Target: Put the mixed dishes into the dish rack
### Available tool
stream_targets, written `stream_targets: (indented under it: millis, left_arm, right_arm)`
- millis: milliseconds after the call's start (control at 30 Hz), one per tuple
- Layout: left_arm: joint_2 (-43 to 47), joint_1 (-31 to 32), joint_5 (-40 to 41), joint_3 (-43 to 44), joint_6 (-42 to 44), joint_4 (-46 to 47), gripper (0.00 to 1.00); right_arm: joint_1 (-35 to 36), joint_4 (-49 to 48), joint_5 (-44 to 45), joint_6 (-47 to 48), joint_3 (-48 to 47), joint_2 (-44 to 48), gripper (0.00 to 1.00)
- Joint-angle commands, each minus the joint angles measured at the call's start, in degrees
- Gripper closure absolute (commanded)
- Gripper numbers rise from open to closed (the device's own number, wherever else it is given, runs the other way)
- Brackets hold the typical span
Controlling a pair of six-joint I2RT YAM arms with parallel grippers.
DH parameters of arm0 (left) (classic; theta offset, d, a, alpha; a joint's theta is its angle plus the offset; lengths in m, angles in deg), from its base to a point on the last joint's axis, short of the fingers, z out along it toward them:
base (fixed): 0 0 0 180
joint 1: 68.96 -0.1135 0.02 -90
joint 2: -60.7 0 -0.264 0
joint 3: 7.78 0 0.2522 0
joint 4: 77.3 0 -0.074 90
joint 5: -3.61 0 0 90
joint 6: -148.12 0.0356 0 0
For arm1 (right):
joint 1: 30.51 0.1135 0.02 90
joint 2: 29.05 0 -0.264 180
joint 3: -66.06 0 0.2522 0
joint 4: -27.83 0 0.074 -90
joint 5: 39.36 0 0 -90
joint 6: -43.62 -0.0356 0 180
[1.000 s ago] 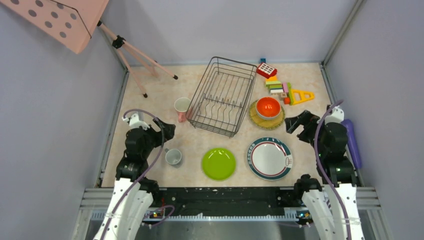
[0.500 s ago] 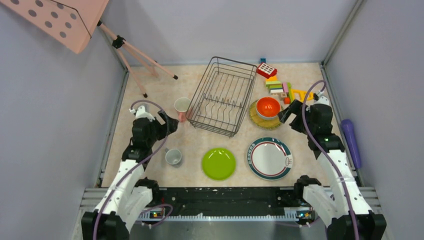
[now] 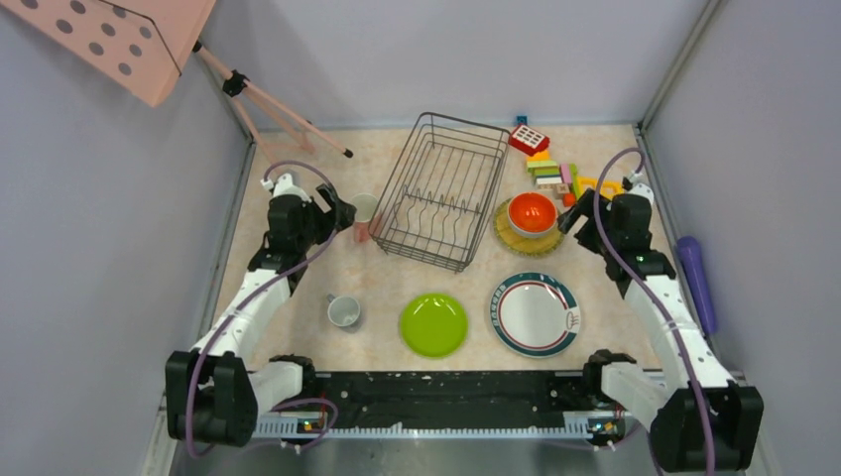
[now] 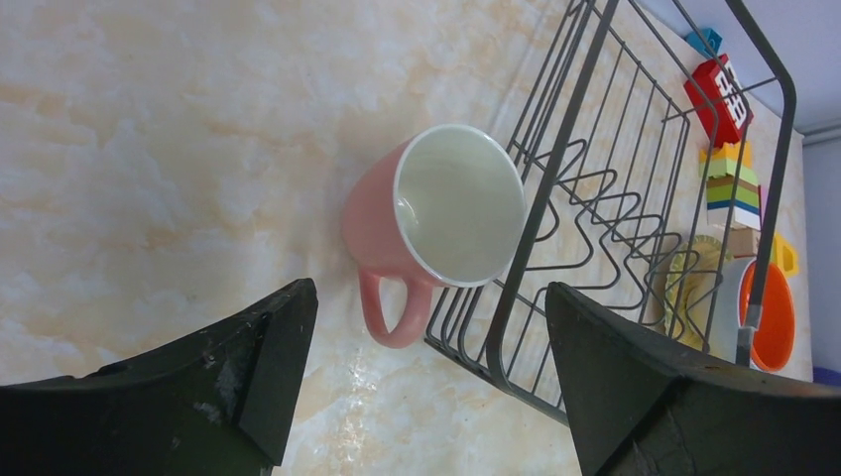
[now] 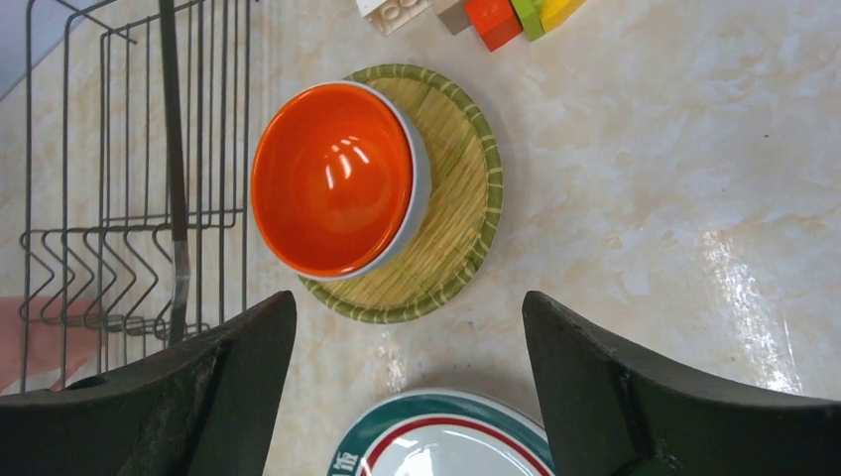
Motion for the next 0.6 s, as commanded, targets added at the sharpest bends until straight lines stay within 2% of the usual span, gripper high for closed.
stream_targets:
  millis: [0,267,433,567]
  left_arm:
    - [1.57,-0.08,-4.52,1.13,2.42,1.98,0.10]
    - [2.88,-0.09,-6.07,-2.54,3.25,4.64,0.12]
    - [2.68,-0.09,-7.42,-3.89,3.80,6.32,0.13]
    - [2.96,-0.09,-11.25,-6.19,3.87,10.55,0.13]
  right_arm:
    - [0.86,-4.69,2.87,-2.32,-3.72,-5.89,0.17]
    - [3.20,-7.59,5.50,-2.77,-7.24,-16.03,0.24]
    - [3.58,-8.47,5.73,-2.43,-9.70,-21.96,0.36]
    - [4.42,-8.22,5.26,-2.83,-11.77,-25.90,0.36]
